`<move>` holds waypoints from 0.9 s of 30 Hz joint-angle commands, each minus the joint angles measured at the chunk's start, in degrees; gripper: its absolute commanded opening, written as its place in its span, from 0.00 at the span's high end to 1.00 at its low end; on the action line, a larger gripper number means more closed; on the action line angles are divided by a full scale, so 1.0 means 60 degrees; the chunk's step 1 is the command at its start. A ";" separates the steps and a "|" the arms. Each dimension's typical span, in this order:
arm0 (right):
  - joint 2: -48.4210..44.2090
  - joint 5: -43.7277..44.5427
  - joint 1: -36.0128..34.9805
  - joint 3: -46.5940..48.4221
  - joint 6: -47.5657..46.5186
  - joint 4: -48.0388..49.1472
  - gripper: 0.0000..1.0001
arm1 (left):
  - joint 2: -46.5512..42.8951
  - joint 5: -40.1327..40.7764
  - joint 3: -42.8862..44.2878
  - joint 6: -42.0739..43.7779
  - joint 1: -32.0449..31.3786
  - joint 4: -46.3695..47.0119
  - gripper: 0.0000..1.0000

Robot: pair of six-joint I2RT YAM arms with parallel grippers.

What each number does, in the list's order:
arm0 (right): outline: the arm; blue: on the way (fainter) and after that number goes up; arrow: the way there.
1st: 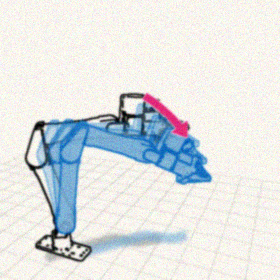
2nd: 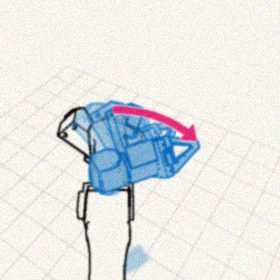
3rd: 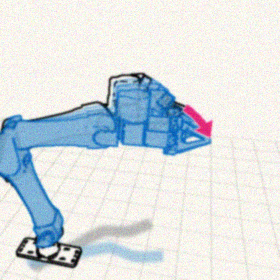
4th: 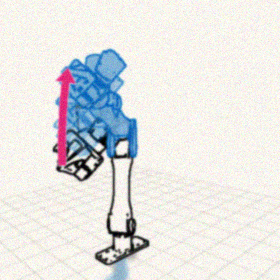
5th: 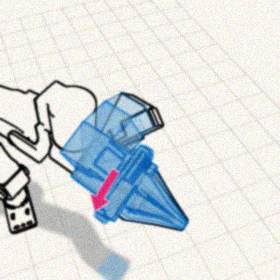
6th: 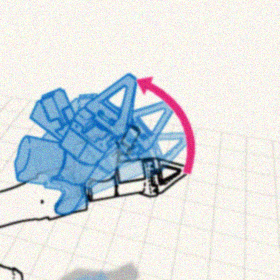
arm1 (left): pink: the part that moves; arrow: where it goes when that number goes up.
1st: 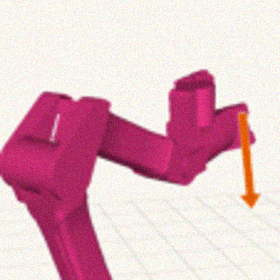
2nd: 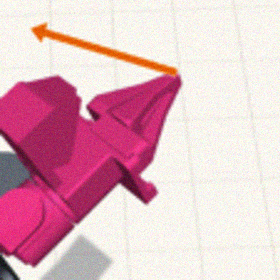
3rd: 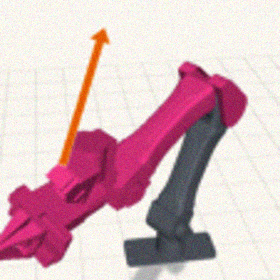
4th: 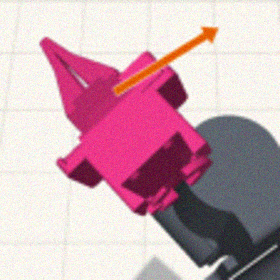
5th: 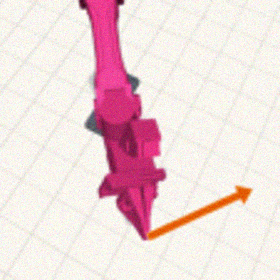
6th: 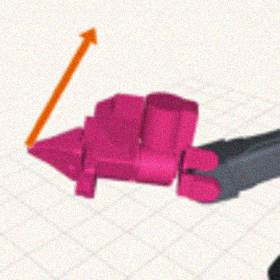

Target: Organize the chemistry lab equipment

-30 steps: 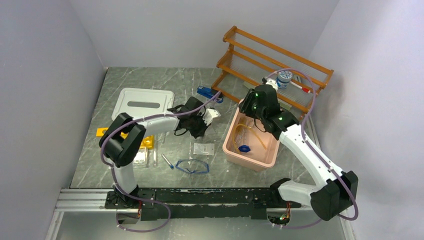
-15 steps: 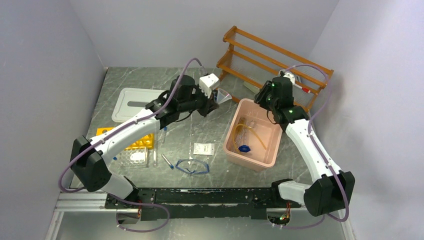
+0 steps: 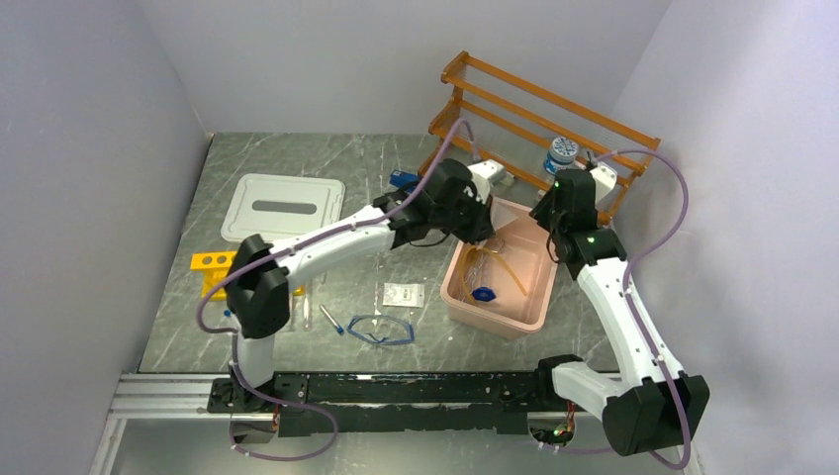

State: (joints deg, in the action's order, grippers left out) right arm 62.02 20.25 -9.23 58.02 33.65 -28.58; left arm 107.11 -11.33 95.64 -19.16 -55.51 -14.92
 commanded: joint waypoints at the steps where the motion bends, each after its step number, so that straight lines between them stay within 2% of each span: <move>1: -0.0391 0.1128 0.0094 -0.0295 0.0431 -0.0508 0.57 | 0.0778 0.0438 0.0974 -0.0382 -0.0226 -0.1611 0.95; 7: -0.0484 0.1090 0.0094 -0.0581 0.0695 -0.0591 0.57 | 0.1656 0.1012 0.1666 -0.0502 -0.0499 -0.2902 0.95; 15: -0.0412 0.0412 0.0056 -0.0446 0.0574 -0.0585 0.56 | 0.1754 0.2216 0.0744 -0.0980 -0.0968 -0.2540 0.95; 18: -0.0416 0.0273 0.0045 -0.0416 0.0630 -0.0613 0.56 | 0.2155 0.2462 0.0966 -0.1197 -0.1111 -0.3083 0.95; 20: -0.0434 0.0156 0.0042 -0.0419 0.0706 -0.0591 0.56 | 0.2229 0.2747 0.0992 -0.1528 -0.1148 -0.3606 0.94; 24: -0.0504 0.0024 0.0052 -0.0493 0.0841 -0.0610 0.56 | 0.1827 0.2868 0.0120 -0.1871 -0.1200 -0.3156 0.90; 27: -0.0583 -0.0052 0.0052 -0.0543 0.0947 -0.0684 0.56 | 0.1854 0.2872 0.0025 -0.2006 -0.1222 -0.3407 0.88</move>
State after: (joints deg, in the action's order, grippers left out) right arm 59.88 20.64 -9.08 54.96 37.85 -31.62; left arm 117.69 4.40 98.50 -28.29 -62.37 -31.59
